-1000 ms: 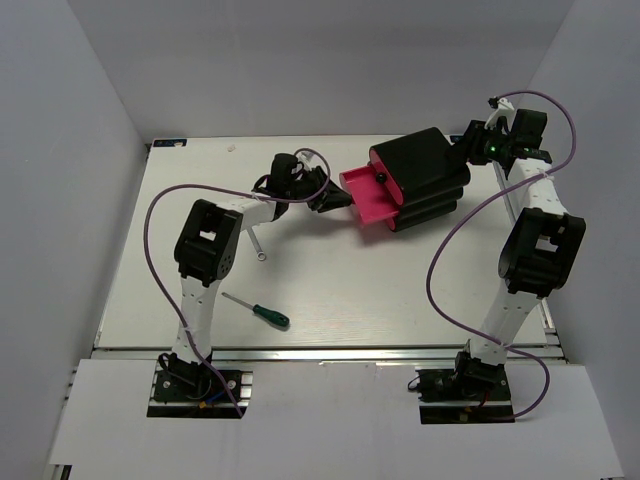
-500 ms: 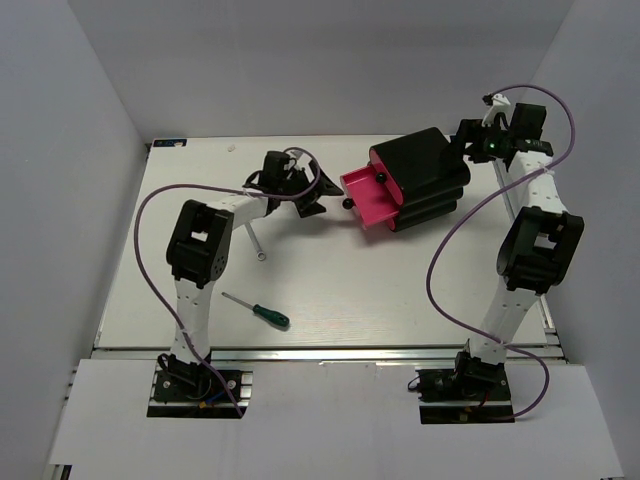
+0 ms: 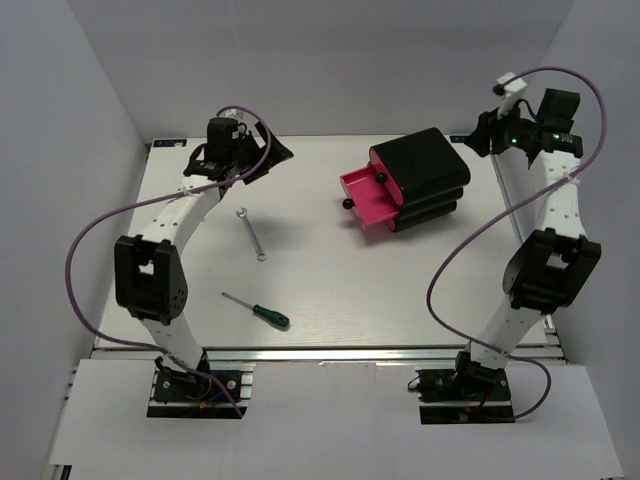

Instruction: Sort the tools into containers

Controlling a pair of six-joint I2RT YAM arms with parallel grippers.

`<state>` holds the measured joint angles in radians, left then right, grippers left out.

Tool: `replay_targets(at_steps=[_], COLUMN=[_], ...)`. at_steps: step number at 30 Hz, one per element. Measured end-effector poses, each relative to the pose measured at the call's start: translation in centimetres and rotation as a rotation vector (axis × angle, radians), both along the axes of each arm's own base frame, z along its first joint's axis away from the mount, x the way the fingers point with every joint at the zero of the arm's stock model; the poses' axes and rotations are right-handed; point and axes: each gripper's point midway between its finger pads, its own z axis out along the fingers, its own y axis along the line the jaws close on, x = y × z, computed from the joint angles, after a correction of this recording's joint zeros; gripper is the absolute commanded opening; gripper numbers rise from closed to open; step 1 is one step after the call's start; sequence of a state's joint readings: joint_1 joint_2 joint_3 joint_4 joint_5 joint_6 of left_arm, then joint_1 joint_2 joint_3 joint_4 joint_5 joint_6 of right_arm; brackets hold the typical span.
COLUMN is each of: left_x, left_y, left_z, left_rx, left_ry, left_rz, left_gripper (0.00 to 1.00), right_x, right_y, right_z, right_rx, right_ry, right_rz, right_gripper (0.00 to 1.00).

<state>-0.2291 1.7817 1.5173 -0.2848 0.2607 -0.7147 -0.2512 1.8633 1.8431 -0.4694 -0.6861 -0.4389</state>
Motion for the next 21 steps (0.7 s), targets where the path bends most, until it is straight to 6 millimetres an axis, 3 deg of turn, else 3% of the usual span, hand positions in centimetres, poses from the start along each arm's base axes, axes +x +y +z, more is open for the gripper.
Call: replay_targets(at_steps=[2,3,4,5,7,9,11,13,18,21], left_x=[-0.8,-1.4,-1.9,-2.6,-4.2,-5.7,-7.5,-9.2,-13.3,-15.8], left_y=[1.0,1.7,2.4,3.5,5.5,7.5,9.0,10.4,13.6,15.3], left_z=[1.1,1.2,1.0,0.6,-0.5,-1.1,-0.9,0.6,5.7,7.6], left_rx=[0.014,0.02,0.028,0.041,0.075,0.114,0.152,0.184,0.232,0.249], left_ry=[-0.021,-0.017,-0.009,0.004,0.05,0.079,0.087,0.063,-0.052,-0.101], left_rz=[0.016,0.026,0.041,0.067,0.118,0.181,0.233,0.286,0.421,0.492], left_gripper=[0.98,0.98,0.98,0.98,0.96,0.96,0.96,0.96,0.96,0.96], right_x=[-2.3,-4.0,-5.8,-8.8,-15.5,-23.4,-28.7,-31.1,-33.2,-34.4], right_y=[4.3,7.9,11.6,16.8,25.9,32.8,35.9,37.7,41.7,43.1], right_z=[2.5,3.6,4.1,4.3,3.2,0.0,-3.7,-6.6,-13.0,-15.7], right_rx=[-0.074,-0.108,-0.131,-0.137,-0.118,-0.096,-0.105,-0.133,-0.235,-0.276], right_ry=[-0.083,-0.127,-0.16,-0.182,-0.19,-0.133,-0.024,0.076,0.252,0.312], right_rz=[0.16,0.262,0.362,0.5,0.747,0.968,1.08,1.111,1.086,1.067], right_gripper=[0.27,0.17,0.16,0.16,0.26,0.44,0.52,0.59,0.66,0.69])
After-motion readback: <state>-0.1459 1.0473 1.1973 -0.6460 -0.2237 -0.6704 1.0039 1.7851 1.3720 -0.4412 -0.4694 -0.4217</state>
